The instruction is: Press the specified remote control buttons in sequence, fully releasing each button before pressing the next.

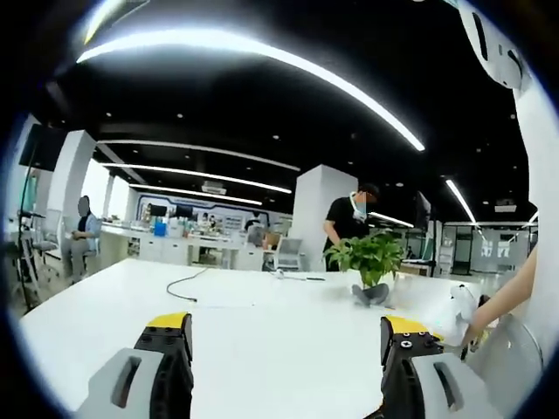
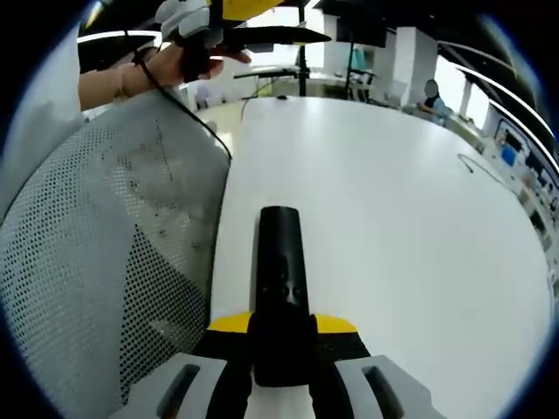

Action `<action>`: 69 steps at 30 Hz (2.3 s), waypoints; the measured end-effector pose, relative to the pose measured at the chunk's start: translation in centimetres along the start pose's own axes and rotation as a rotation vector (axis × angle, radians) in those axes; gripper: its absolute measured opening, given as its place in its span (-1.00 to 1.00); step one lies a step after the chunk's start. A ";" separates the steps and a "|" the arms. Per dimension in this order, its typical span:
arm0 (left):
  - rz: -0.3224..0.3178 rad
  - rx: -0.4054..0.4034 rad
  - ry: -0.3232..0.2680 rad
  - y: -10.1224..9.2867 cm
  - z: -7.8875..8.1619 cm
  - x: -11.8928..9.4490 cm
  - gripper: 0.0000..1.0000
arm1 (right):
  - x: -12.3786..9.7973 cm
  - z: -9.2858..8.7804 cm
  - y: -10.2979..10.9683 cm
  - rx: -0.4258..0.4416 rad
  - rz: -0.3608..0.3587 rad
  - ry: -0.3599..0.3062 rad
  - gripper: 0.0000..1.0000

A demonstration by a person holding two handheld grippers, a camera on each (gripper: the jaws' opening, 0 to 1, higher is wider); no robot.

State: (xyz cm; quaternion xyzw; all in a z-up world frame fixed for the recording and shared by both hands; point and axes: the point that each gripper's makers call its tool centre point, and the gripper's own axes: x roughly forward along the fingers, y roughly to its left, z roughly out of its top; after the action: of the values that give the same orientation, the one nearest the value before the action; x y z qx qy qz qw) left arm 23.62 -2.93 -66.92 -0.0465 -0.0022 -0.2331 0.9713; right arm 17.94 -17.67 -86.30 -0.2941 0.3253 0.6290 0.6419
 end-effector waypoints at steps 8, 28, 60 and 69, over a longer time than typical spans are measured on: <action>-0.018 -0.014 -0.013 -0.2 0.1 0.0 0.85 | 0.0 0.0 -0.3 -0.008 0.003 0.011 -0.57; 0.012 0.043 0.044 0.1 -1.0 0.2 0.84 | -0.1 0.0 -2.6 -0.018 -0.006 0.003 -0.57; -0.038 0.022 0.049 -0.9 -1.1 0.3 0.86 | -0.4 -0.4 -6.1 -0.016 -0.026 0.086 -0.57; -0.033 0.031 0.066 -0.8 -1.4 0.3 0.85 | -0.4 -0.4 -7.3 -0.028 -0.026 0.087 -0.57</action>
State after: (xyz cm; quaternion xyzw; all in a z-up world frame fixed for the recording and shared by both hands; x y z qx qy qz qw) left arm 23.52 -3.89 -68.23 -0.0238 0.0253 -0.2505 0.9675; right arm 25.25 -18.45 -86.48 -0.3346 0.3401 0.6116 0.6311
